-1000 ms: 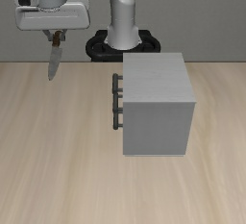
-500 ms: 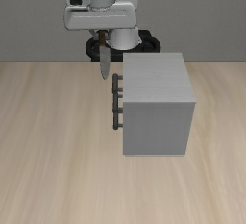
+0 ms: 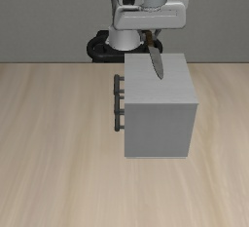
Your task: Pick up the knife and place it on the top of the cabinet
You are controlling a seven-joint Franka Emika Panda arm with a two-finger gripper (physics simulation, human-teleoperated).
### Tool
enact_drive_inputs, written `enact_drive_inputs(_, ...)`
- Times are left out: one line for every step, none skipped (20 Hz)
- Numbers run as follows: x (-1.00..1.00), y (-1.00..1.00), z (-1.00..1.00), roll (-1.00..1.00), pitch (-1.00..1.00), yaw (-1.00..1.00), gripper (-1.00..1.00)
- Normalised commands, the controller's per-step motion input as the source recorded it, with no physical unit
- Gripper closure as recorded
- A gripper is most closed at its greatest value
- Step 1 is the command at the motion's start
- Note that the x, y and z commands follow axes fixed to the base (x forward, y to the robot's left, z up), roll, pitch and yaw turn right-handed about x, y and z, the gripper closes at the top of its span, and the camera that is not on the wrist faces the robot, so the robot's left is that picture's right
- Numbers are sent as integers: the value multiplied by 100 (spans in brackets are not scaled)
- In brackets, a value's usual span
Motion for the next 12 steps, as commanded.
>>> enact_drive_inputs(0,100,0,0,0,0,100)
enact_drive_inputs(0,100,0,0,0,0,100)
enact_drive_inputs(-100,0,0,0,0,0,100)
enact_drive_inputs(0,0,0,0,0,0,-100)
enact_drive_inputs(0,0,0,0,0,0,-100)
enact_drive_inputs(0,0,0,0,0,0,-100)
enact_drive_inputs(0,0,0,0,0,0,-100)
enact_drive_inputs(0,0,0,0,0,0,-100)
enact_drive_inputs(0,0,0,0,0,0,-100)
enact_drive_inputs(0,0,0,0,0,0,-100)
enact_drive_inputs(0,0,0,0,0,0,-100)
enact_drive_inputs(0,0,0,0,0,0,-100)
